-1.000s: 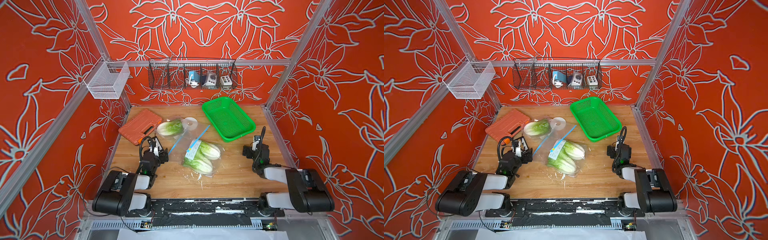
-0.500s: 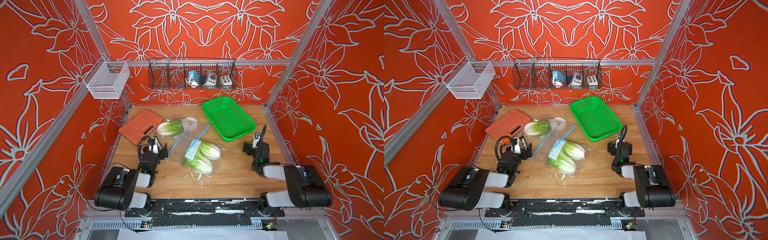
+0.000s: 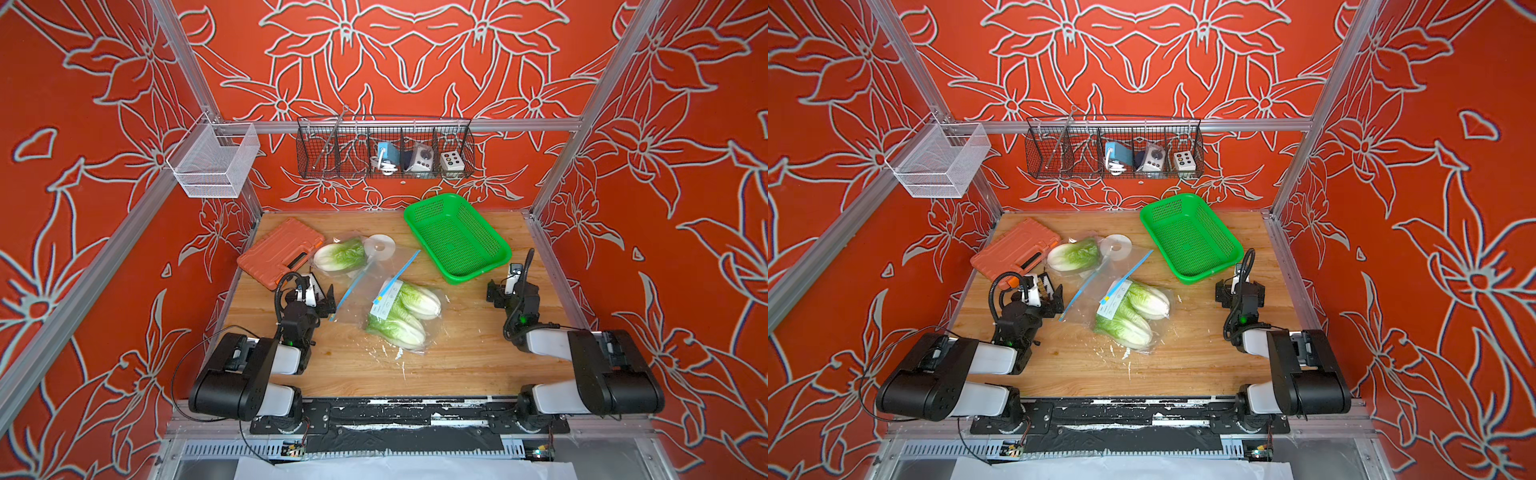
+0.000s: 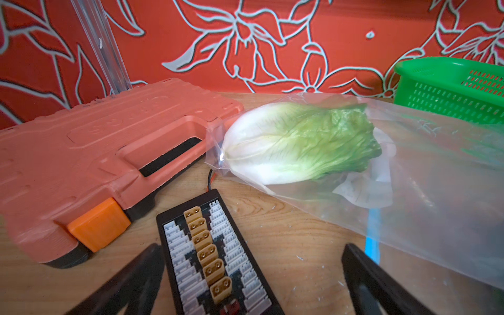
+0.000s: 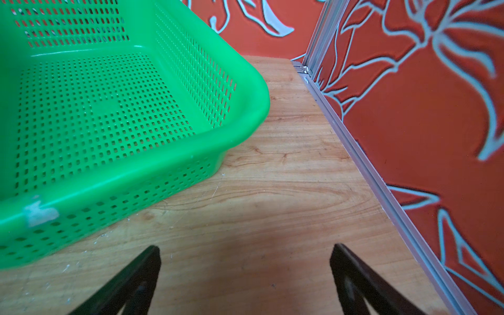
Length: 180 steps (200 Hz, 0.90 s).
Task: Open the zip-top bag and take out the chinese cabbages
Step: Move the zipper food storage bag to the center of the board.
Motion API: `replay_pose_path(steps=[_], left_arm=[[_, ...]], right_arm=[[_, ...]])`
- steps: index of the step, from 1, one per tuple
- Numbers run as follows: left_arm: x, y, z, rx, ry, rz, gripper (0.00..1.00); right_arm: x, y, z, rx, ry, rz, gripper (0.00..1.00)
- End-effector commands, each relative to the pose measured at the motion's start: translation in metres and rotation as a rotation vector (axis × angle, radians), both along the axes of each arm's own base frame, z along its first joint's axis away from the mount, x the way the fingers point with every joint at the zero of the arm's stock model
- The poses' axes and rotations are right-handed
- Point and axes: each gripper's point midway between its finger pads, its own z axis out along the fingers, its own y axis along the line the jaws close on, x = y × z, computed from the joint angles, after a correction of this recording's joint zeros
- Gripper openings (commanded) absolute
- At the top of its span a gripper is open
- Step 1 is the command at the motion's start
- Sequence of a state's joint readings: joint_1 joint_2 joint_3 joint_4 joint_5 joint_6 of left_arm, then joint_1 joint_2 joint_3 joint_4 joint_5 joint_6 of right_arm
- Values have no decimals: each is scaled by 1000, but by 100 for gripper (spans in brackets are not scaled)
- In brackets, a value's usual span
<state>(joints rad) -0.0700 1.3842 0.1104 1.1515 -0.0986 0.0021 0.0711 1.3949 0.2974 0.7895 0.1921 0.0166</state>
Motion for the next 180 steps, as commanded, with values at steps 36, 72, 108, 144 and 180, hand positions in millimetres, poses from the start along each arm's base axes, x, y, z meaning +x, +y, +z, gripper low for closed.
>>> replay_pose_path(steps=[36,72,108,144,180], left_arm=[[-12,16,45,-18,-96,136,99],[-21,-9,81,-64,-168,73,99],[-20,-61,125,-111,-201,-77,99],[-17,-96,155,-79,-155,-222,99],[-19,-97,183,25,-153,-248,99]], right_arm=[[-29,-15,48,7,-102,-86,99],[-50,-15,75,120,-174,-109,99],[-63,9,100,303,-176,-14,99],[-74,46,112,507,-97,131,99],[-81,84,115,638,-2,260,95]])
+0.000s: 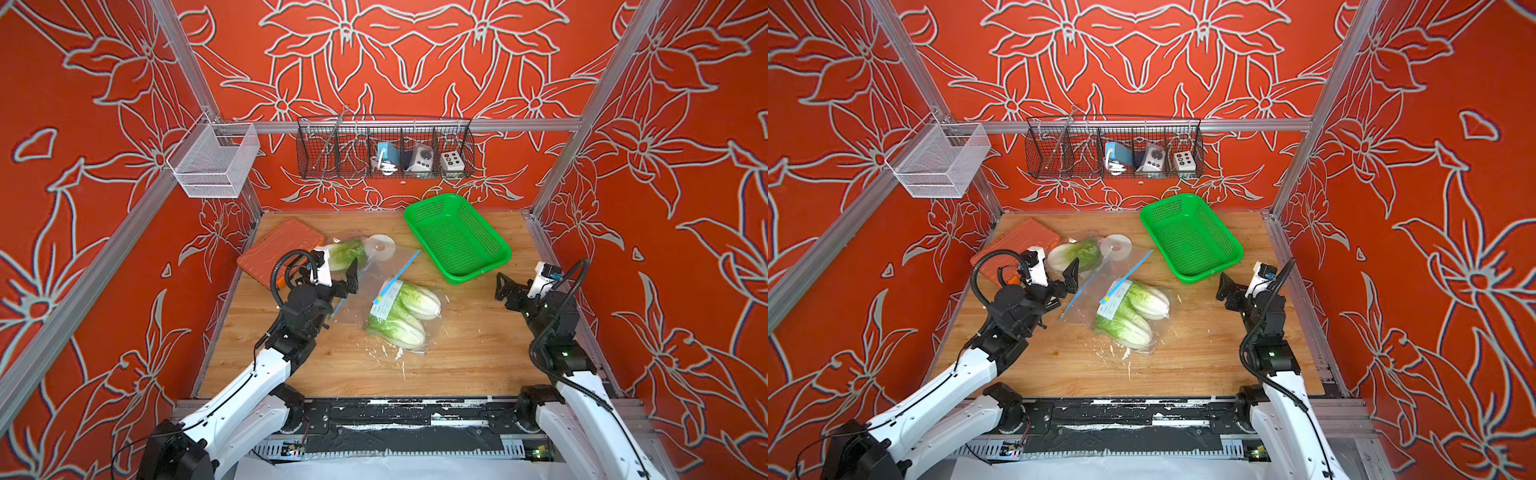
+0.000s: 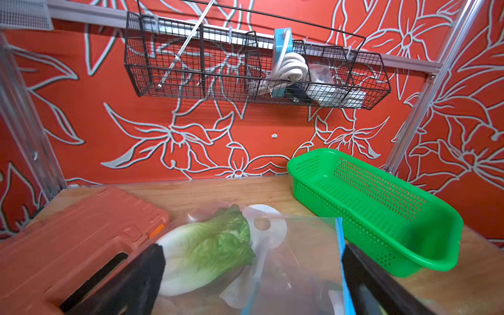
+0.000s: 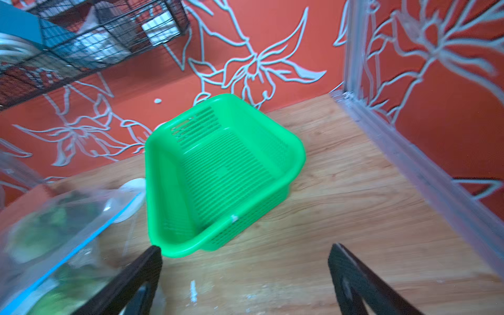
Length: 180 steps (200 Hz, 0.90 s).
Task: Open the zip-top bag and take out the chinese cabbages
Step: Move the zipper food storage bag to the center of the board.
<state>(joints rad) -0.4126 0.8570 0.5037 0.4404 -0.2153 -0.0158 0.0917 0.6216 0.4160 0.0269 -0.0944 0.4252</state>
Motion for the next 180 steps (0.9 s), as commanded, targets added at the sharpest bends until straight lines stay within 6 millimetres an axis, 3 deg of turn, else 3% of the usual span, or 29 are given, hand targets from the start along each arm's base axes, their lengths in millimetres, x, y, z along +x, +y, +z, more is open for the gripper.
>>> replay_pose_path(steps=[1,19,35,72,94,125,159,180], left_arm=[[-5,-1,4,86,41,-13,99],[-12,11,17,83,0,33,99],[-18,9,21,103,-19,8,99],[-32,-16,3,199,13,-160,99],[-41,-14,-3,258,-31,-174,99],[-48,-14,-1,309,-78,-184,99],[-48,-22,-16,415,-24,-247,99],[-50,-31,-37,536,5,-324,99]], right_arm=[[-11,36,-6,133,102,147,95],[-14,60,-4,127,124,250,94],[-17,85,-3,74,142,349,94],[-13,137,1,8,179,496,90],[0,168,1,58,208,528,80],[11,215,-10,3,233,621,76],[10,223,-41,-213,279,718,83],[23,229,-41,-124,312,659,84]])
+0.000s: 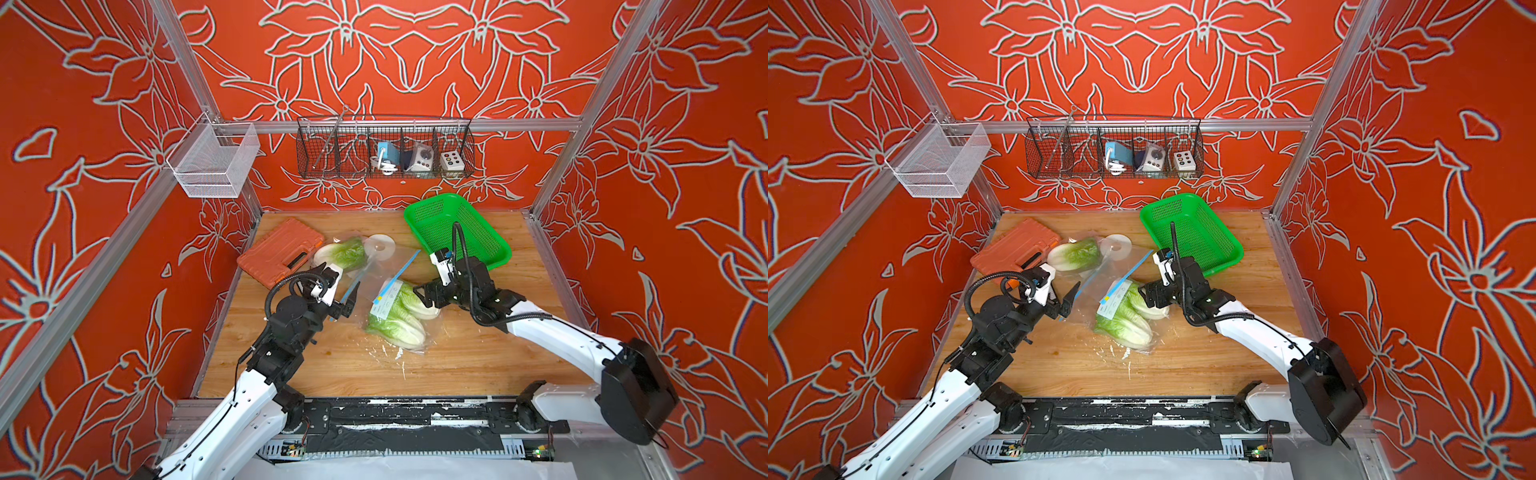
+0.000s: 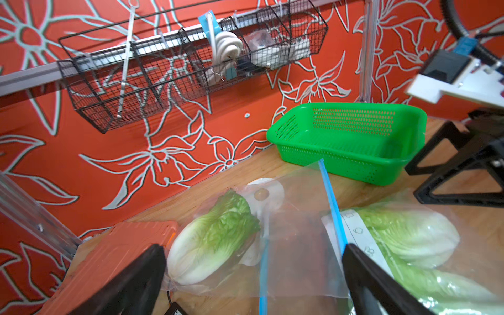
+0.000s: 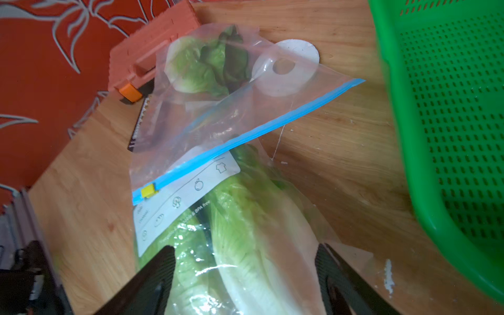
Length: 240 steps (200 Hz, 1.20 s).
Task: Open the zip-top bag and take out the chinese cabbages
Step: Move the zipper food storage bag to the center of the board.
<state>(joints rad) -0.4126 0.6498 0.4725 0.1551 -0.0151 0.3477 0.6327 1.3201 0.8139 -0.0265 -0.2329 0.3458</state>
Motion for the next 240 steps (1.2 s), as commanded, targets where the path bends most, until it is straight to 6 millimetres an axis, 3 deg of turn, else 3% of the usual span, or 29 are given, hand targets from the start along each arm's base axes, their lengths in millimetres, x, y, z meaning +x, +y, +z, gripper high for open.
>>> replay_pose_path(steps=[1,49,93,107,135,155,205,240], left_arm=[[-6,-14,-16,160,11,-106,99],[-33,-35,-40,420,-147,-331,92],[-32,-34,-48,483,-164,-339,93],[-32,-33,-52,494,-159,-334,93],[-32,-32,-54,505,-170,-325,93],[-30,-31,-56,517,-174,-317,93],[-19,-37,-52,507,-176,-320,93],[-3,-48,-49,524,-195,-334,84]], right_arm=[[16,5,9,15,-6,-41,84],[46,47,-7,184,222,-122,82],[75,80,-14,293,331,-155,71],[82,88,-12,325,349,-152,60],[90,100,8,401,355,-130,20],[90,104,27,441,344,-105,0],[81,105,70,517,305,-58,0],[73,104,91,577,297,-33,0]])
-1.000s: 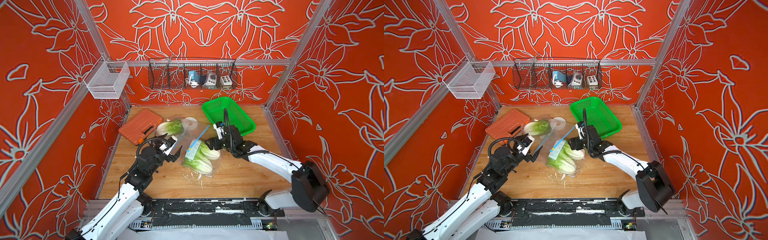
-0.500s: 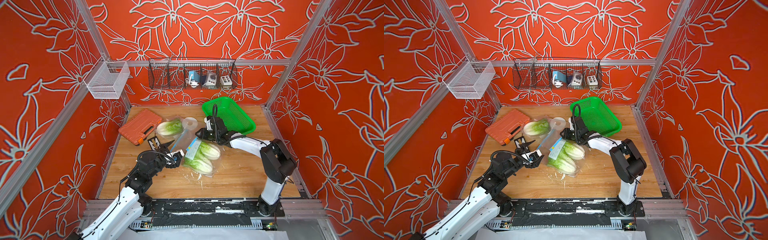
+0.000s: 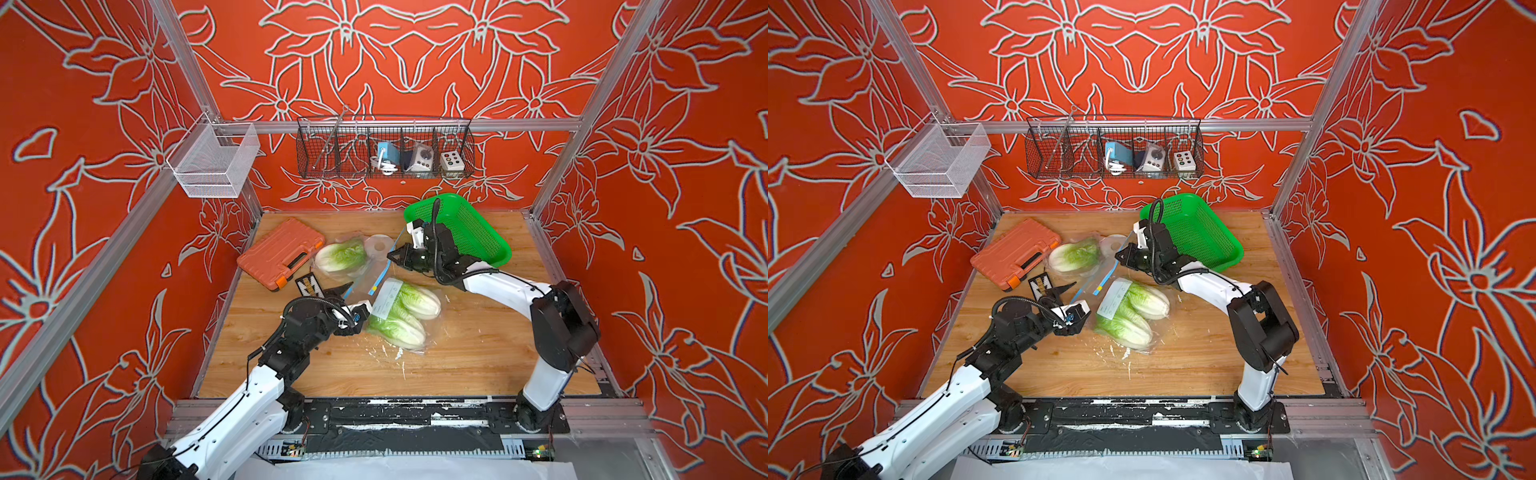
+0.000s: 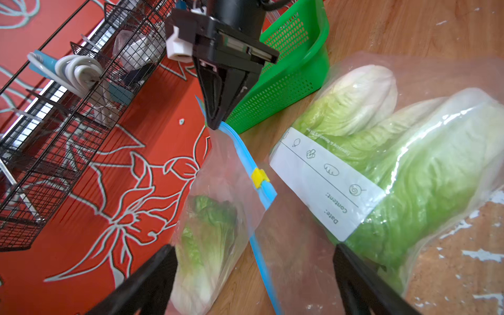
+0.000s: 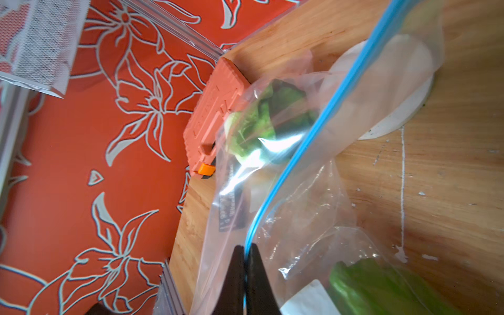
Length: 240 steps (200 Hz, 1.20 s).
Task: Open the zip-top bag and take out the chinese cabbages
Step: Move the zipper food storage bag to the center of the board.
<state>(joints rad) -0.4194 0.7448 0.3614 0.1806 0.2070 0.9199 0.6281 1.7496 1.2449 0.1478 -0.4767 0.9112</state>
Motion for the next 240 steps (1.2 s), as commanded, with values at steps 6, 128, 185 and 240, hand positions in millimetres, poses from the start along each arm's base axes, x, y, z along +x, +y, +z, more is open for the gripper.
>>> replay_pose_path(steps=[6,128,185,240], left_arm=[[18,-9,28,-21,-104,1,84],[62,-27,55,-198,-84,44,41],[67,-20,59,-246,-72,105,5],[74,-10,80,-404,-9,181,4]], right_arm=[[-6,0,48,110,-62,12,0],[-16,-9,57,124,-84,3,0],[-22,-13,68,88,-172,36,39],[-71,-78,38,-216,-451,23,65]])
